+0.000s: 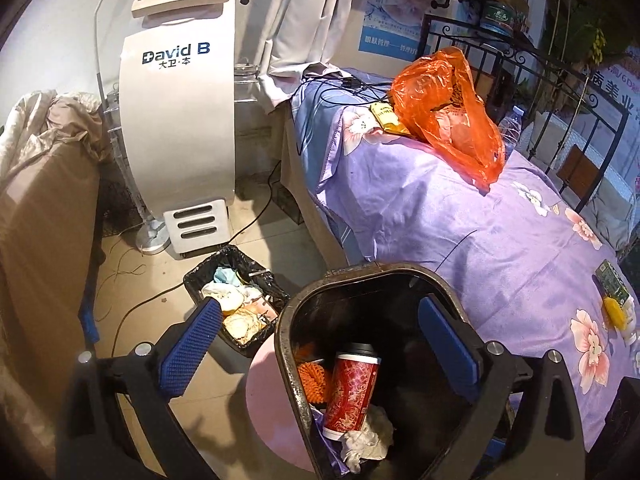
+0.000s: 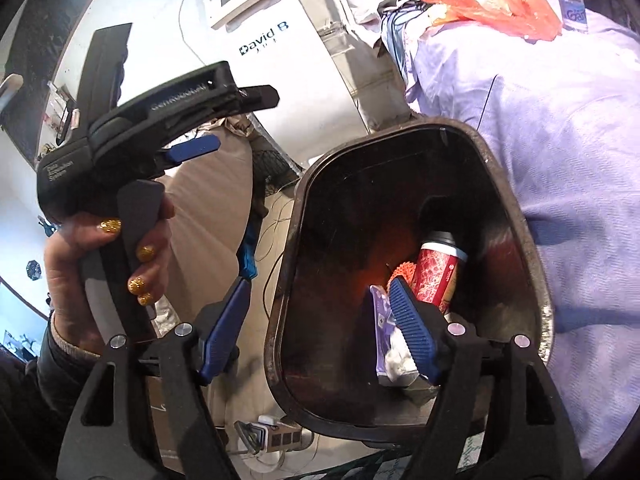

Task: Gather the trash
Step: 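Open both tools over the bin and move them back over the bed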

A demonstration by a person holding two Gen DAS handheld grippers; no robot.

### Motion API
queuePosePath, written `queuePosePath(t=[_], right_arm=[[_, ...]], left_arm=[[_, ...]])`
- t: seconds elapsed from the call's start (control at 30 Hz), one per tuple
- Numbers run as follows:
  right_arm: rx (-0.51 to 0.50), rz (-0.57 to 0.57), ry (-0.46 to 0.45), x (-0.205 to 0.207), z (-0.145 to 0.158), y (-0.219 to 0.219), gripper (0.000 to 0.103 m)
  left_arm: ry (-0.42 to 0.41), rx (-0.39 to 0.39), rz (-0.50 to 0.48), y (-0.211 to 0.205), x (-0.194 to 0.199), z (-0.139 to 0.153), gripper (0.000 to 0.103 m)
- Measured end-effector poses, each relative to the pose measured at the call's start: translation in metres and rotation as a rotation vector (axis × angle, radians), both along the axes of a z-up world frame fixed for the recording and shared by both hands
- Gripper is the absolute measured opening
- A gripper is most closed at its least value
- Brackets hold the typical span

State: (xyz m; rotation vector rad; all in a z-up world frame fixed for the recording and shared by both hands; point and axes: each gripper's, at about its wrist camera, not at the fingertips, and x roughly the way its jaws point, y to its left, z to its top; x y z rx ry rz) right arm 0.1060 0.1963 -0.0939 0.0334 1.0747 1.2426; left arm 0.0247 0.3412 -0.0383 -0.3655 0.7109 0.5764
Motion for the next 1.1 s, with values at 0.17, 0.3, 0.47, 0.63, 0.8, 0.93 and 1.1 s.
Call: queuePosePath(t=[0.17, 0.3, 0.47, 0.63, 0.8, 0.93, 1.1], right_arm=[[0.031, -0.022, -0.072, -0.005, 0.016, -0.019, 0.077], [0.048, -0.065, -0.128, -0.003, 0.029, -0.041, 0.079], [0.068, -0.141, -0.167, 0.006, 0.043, -0.077, 0.082], [0.062, -0.233, -0.219, 0.013, 0.052, -0.113, 0.082], [0.042, -0.33, -0.25, 0.026, 0.058, -0.15, 0.083], [0.024, -0.401, -0.256, 0.035, 0.061, -0.181, 0.084], [-0.019, -0.483, -0.253, 0.049, 0.058, -0.224, 0.084]], left_arm=[[-0.002, 0.008, -0.045, -0.015, 0.01, 0.003, 0.097], [-0.011, 0.013, -0.085, -0.031, 0.021, 0.006, 0.097], [-0.009, 0.009, -0.171, -0.061, 0.042, 0.005, 0.097], [-0.019, 0.005, -0.274, -0.097, 0.064, 0.006, 0.097], [-0.025, 0.009, -0.384, -0.139, 0.084, 0.007, 0.097], [-0.027, 0.003, -0.469, -0.171, 0.101, 0.008, 0.097], [-0.034, 0.02, -0.581, -0.213, 0.119, 0.008, 0.097]])
